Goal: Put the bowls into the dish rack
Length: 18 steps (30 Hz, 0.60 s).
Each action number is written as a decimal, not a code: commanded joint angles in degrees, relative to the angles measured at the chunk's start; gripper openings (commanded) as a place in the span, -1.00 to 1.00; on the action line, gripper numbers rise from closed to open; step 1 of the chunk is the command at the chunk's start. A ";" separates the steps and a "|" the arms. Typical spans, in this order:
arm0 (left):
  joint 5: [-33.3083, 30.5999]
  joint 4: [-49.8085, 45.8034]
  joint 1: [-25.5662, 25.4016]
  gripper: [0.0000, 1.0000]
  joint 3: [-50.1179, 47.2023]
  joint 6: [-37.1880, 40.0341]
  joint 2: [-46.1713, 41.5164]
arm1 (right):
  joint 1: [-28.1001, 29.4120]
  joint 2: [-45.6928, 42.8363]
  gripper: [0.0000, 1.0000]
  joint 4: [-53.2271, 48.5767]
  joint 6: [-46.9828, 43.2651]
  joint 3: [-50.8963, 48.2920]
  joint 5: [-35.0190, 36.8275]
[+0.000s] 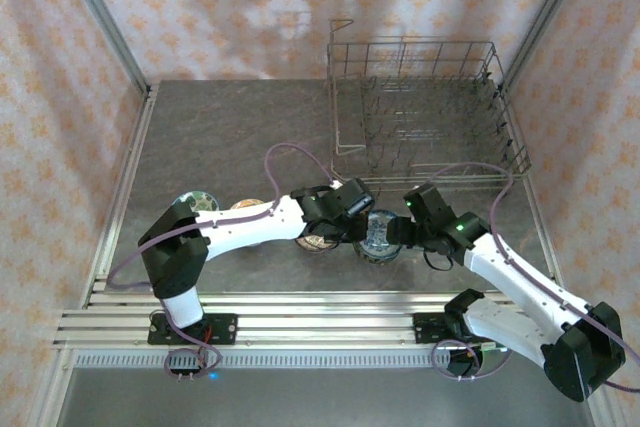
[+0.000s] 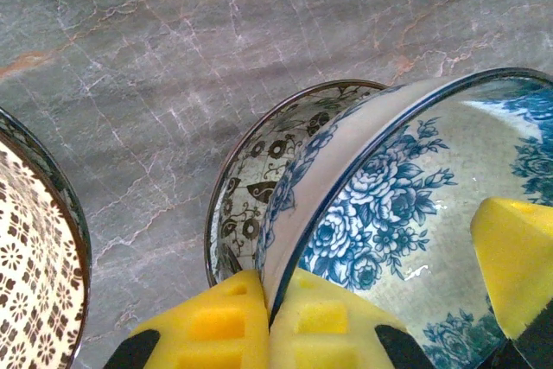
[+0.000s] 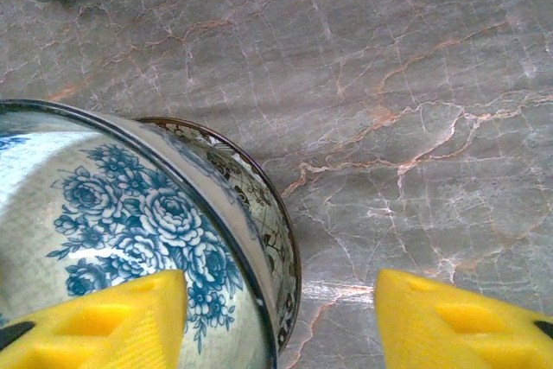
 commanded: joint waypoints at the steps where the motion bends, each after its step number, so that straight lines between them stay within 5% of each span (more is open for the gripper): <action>1: -1.16 3.58 0.37 -1.00 -0.69 0.86 -3.33 | 0.28 -0.70 0.07 -2.33 -0.18 2.23 1.64; 8: -1.51 4.16 0.39 -1.00 -1.05 0.94 -4.08 | 0.27 0.22 -0.37 -2.61 -0.39 3.02 1.98; 18: -2.38 4.31 0.07 -1.00 -0.86 1.76 -5.45 | 0.34 0.59 -0.73 -3.52 -0.25 4.77 1.57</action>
